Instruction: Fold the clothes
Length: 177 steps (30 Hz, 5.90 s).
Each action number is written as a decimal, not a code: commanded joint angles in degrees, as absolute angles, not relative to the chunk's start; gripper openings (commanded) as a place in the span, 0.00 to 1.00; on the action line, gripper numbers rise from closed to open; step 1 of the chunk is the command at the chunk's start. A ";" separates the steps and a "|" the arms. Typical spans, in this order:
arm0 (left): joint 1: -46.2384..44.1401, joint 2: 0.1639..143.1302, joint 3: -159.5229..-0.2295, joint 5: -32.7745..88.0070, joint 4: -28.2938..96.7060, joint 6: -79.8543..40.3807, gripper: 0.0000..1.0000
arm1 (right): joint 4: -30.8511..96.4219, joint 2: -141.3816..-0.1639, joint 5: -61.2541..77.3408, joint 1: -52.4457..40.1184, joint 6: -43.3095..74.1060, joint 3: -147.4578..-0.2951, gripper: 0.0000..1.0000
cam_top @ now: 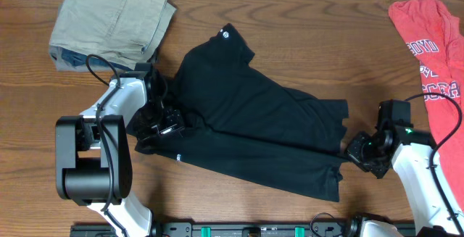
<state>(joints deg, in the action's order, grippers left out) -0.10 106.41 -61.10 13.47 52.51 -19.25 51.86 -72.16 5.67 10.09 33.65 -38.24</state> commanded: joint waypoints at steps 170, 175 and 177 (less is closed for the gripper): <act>-27.35 130.34 -105.97 -3.64 40.05 -7.79 0.11 | 29.43 -96.68 2.74 -2.11 24.29 -51.75 0.73; -27.35 130.34 -105.97 -3.64 40.07 -7.79 0.11 | 29.17 -96.68 -0.10 -4.45 25.50 -51.75 0.72; -27.35 130.34 -105.97 -3.64 40.07 -7.79 0.11 | 28.77 -96.68 -0.12 -4.84 25.71 -51.75 0.71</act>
